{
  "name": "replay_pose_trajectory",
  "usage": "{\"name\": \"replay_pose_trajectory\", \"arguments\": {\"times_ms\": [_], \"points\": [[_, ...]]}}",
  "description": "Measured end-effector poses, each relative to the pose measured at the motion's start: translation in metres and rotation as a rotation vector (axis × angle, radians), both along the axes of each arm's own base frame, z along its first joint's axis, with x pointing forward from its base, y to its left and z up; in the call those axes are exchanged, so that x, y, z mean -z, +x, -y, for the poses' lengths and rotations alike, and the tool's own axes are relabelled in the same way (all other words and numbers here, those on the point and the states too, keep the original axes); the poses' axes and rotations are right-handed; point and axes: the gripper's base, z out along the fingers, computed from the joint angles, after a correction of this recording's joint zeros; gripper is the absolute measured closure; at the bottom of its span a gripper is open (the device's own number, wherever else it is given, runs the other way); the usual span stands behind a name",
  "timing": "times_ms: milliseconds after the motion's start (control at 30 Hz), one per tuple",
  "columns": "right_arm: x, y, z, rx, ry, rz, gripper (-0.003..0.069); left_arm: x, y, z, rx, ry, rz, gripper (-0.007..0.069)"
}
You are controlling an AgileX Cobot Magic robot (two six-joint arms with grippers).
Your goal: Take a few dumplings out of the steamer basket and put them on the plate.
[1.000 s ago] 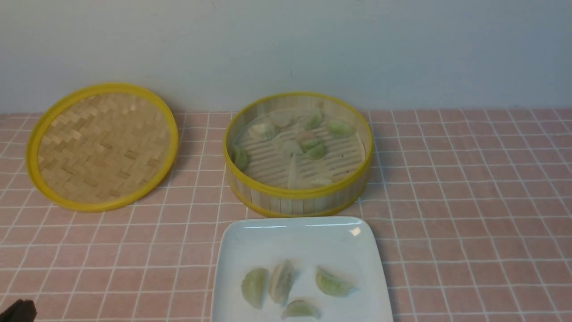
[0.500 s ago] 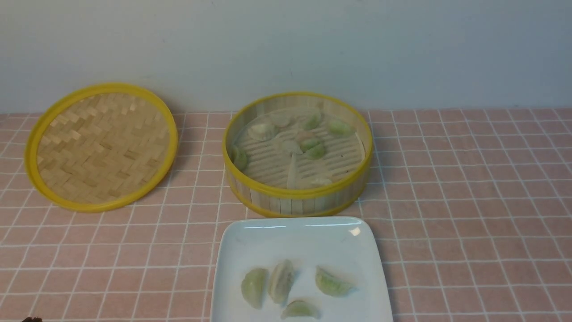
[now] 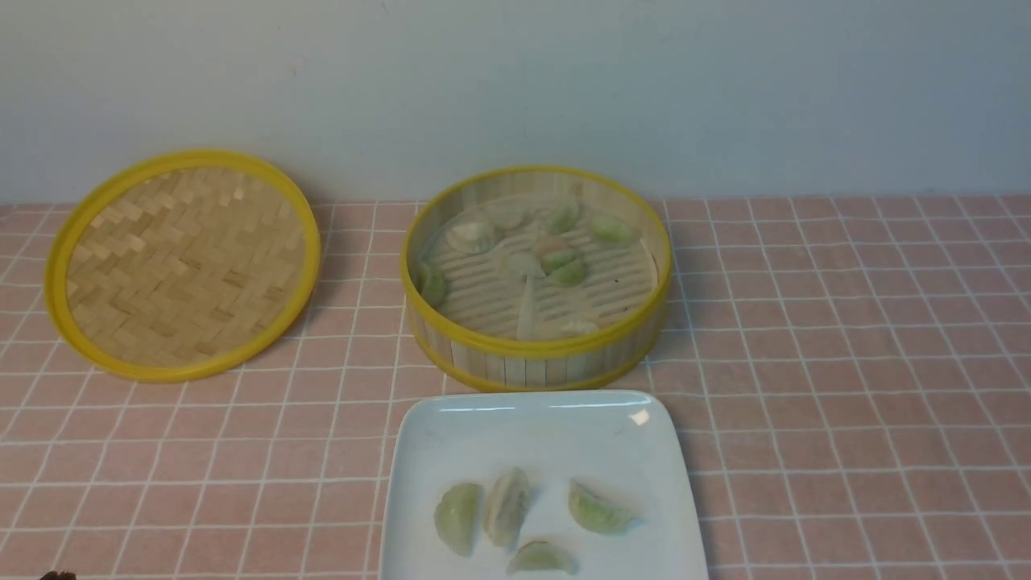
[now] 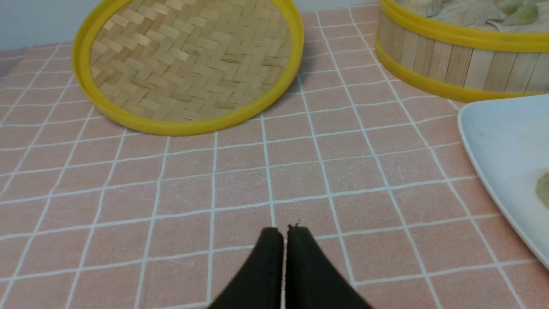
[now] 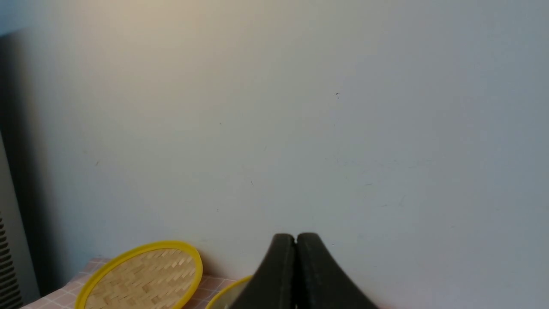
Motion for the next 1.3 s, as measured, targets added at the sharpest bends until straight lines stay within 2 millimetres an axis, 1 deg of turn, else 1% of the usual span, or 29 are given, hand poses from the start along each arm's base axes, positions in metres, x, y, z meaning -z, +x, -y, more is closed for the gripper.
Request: {"name": "replay_pose_trajectory", "arguments": {"times_ms": [167,233,533,633,667,733,800,867,900,933,967,1000,1133,1300], "points": [[-0.001,-0.001,-0.001,-0.012,0.01,0.006,0.0673,0.0,0.0,0.0,0.0,0.0,-0.001,0.0631],[-0.001,-0.002,-0.003,-0.043,0.017,0.005,0.0673,0.0,0.0,0.0,0.0,0.0,-0.001,0.0631],[0.001,-0.008,-0.013,-0.146,-0.107,0.054,0.0673,0.0,0.0,0.0,0.0,0.0,-0.001,0.0631],[0.003,-0.007,-0.015,-0.124,-0.115,0.045,0.0673,0.0,0.0,0.0,0.0,0.0,-0.001,0.0631],[0.006,-0.005,-0.015,-0.086,-0.124,0.038,0.0673,0.0,0.0,0.0,0.0,0.0,-0.001,0.0631],[0.016,0.0,-0.017,0.018,-0.141,0.0,0.0673,0.0,0.0,0.0,0.0,0.0,-0.002,0.0631],[0.035,0.01,-0.018,0.147,-0.168,-0.068,0.0673,0.0,0.0,0.0,0.0,0.0,-0.002,0.0631],[0.052,0.017,-0.018,0.224,-0.183,-0.125,0.0673,0.0,0.0,0.0,0.0,0.0,-0.002,0.0631],[0.065,0.022,-0.017,0.277,-0.193,-0.17,0.0673,0.0,0.0,0.0,0.0,0.0,-0.002,0.0631],[0.084,0.028,-0.015,0.344,-0.205,-0.239,0.0673,0.0,0.0,0.0,0.0,0.0,-0.002,0.0631],[0.084,0.028,-0.015,0.344,-0.204,-0.239,0.0673,0.0,0.0,0.0,0.0,0.0,-0.002,0.0631],[0.111,0.035,-0.012,0.411,-0.216,-0.328,0.0673,0.0,0.0,0.0,0.0,0.0,-0.002,0.0631],[0.151,0.04,-0.009,0.465,-0.22,-0.468,0.0673,0.0,0.0,0.0,0.0,0.0,-0.002,0.0631],[0.15,0.041,-0.009,0.476,-0.193,-0.422,0.0673,0.0,0.0,0.0,0.0,0.0,-0.004,0.0631]]}}
